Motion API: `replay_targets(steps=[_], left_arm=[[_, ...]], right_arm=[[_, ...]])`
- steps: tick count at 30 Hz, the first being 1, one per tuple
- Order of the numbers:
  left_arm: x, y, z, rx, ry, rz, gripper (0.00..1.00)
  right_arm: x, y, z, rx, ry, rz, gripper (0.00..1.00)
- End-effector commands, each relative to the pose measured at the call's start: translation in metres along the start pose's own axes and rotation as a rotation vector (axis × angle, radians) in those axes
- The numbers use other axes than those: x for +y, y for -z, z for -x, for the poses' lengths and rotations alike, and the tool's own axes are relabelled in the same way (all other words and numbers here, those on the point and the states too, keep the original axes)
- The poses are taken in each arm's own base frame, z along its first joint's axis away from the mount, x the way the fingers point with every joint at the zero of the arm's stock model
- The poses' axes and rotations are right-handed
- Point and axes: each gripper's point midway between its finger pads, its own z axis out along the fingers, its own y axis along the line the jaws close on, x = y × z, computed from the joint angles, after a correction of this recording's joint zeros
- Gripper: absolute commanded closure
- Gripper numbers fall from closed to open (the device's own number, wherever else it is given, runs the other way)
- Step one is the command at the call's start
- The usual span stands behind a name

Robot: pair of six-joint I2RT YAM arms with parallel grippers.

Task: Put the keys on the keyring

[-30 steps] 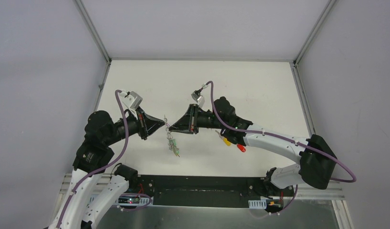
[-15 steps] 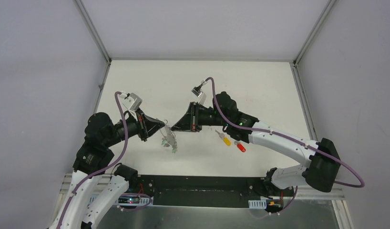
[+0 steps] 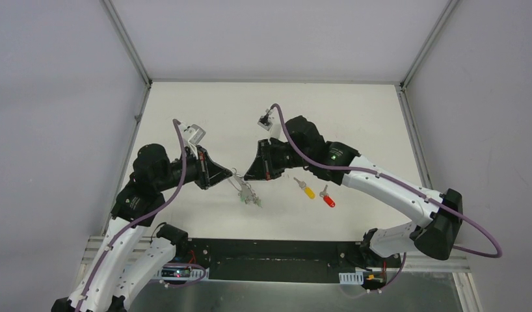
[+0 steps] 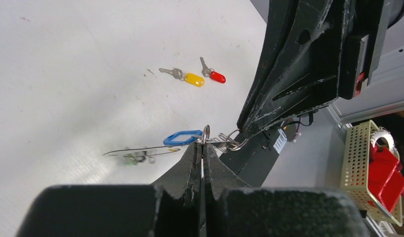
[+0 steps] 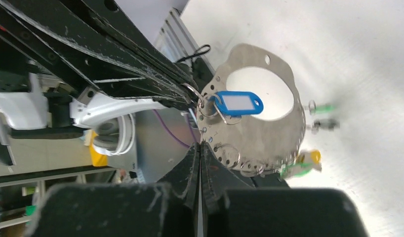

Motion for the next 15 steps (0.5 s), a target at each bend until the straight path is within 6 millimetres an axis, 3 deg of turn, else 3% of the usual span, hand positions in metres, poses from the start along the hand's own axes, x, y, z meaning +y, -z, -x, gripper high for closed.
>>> replay_targets(steps=[1, 9, 15], left_arm=[[0.002, -0.010, 0.000, 0.007, 0.054, -0.015, 1.00], [0.013, -0.023, -0.019, 0.086, 0.119, -0.012, 1.00], [0.014, -0.024, -0.016, 0.084, 0.093, -0.011, 0.69]], right_arm=[[0.000, 0.007, 0.000, 0.026, 0.108, -0.028, 1.00], [-0.006, 0.009, 0.000, 0.015, 0.163, -0.035, 1.00], [-0.009, 0.010, 0.001, 0.009, 0.174, -0.025, 1.00]])
